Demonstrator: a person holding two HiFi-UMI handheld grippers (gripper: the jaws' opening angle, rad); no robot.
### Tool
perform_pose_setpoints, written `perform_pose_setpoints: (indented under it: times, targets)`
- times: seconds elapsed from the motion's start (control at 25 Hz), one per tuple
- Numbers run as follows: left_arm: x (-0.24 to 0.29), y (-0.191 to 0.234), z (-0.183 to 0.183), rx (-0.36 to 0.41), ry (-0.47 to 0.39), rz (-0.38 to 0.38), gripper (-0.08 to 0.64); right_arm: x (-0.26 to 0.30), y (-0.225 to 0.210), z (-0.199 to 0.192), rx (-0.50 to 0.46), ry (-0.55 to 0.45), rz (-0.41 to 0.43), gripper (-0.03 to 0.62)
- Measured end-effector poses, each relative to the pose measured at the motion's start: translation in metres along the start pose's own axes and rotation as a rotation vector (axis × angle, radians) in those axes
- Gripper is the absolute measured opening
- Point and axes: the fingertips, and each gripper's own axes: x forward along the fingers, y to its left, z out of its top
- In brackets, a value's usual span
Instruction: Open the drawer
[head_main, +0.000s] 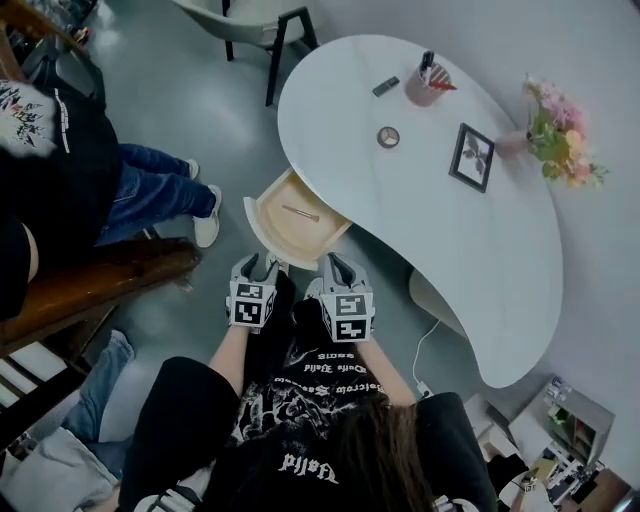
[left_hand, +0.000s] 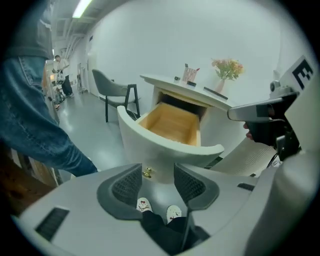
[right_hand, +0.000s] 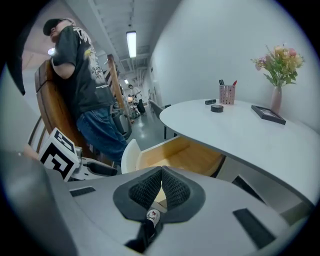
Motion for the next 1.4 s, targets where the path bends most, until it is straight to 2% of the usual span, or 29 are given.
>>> perform_pose_setpoints:
  times: [0.12, 0.32, 0.92, 1.2, 1.4]
  targets:
    - [-0.016, -0.01, 0.013, 0.061, -0.044, -0.007, 0.193, -0.006, 0.0, 0.006, 0.005, -0.023, -0.006, 0.026]
    - [-0.037, -0.027, 0.044, 0.132, -0.137, -0.06, 0.193, -0.011, -0.002, 0.02, 0.001, -0.059, -0.015, 0.026]
    - [-0.066, -0.065, 0.129, 0.137, -0.339, -0.191, 0.193, -0.036, -0.02, 0.07, 0.009, -0.197, -0.096, 0.026]
    - [-0.076, -0.084, 0.166, 0.202, -0.412, -0.259, 0.193, -0.049, -0.032, 0.096, 0.018, -0.286, -0.144, 0.026]
    - [-0.082, -0.089, 0.184, 0.212, -0.44, -0.292, 0.193, -0.055, -0.037, 0.105, 0.03, -0.312, -0.174, 0.026]
